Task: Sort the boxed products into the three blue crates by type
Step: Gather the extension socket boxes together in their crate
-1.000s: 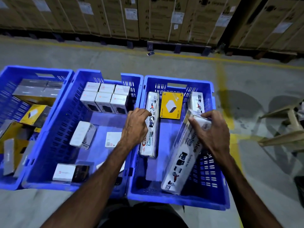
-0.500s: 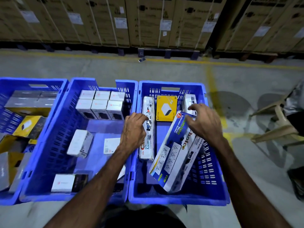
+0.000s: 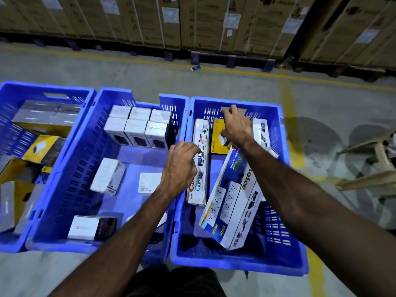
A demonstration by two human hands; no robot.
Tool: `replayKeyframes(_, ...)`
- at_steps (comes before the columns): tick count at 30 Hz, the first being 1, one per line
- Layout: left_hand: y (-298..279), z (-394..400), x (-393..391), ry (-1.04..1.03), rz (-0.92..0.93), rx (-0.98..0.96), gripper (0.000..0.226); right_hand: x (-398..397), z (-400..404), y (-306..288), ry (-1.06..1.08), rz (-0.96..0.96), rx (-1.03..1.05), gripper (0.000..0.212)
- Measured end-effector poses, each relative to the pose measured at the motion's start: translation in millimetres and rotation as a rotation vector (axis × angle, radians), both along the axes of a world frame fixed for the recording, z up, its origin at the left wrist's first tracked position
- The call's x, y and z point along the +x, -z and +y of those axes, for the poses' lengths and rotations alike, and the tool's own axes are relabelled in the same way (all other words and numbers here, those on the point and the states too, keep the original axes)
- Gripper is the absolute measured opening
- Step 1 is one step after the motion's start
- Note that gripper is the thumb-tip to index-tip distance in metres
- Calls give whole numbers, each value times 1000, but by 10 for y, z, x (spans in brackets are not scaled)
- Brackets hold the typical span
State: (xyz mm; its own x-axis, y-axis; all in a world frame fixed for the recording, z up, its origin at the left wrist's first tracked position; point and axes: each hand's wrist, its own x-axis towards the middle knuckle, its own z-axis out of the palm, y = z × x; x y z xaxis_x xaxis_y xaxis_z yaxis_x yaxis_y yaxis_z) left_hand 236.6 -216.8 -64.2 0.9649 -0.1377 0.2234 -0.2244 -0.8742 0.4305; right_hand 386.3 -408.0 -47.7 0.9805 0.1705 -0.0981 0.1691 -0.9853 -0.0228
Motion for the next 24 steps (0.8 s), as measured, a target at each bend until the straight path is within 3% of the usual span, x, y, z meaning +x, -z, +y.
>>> replayKeyframes(6,-50,-10,-10,24,-25,3,40,-75,154,259,-12,112,-53,92)
replayKeyframes(12,-52,-9,-22,25,-40,4,36,-101,116,487,19,361,-98,77)
replayKeyframes(19,-29,-13,-11,22,-50,-2,34,83,121,643,147,630,-156,151)
replayKeyframes(24,-14,-12,-8,23,-46,-2,30,191,36,716,192,712,-99,161)
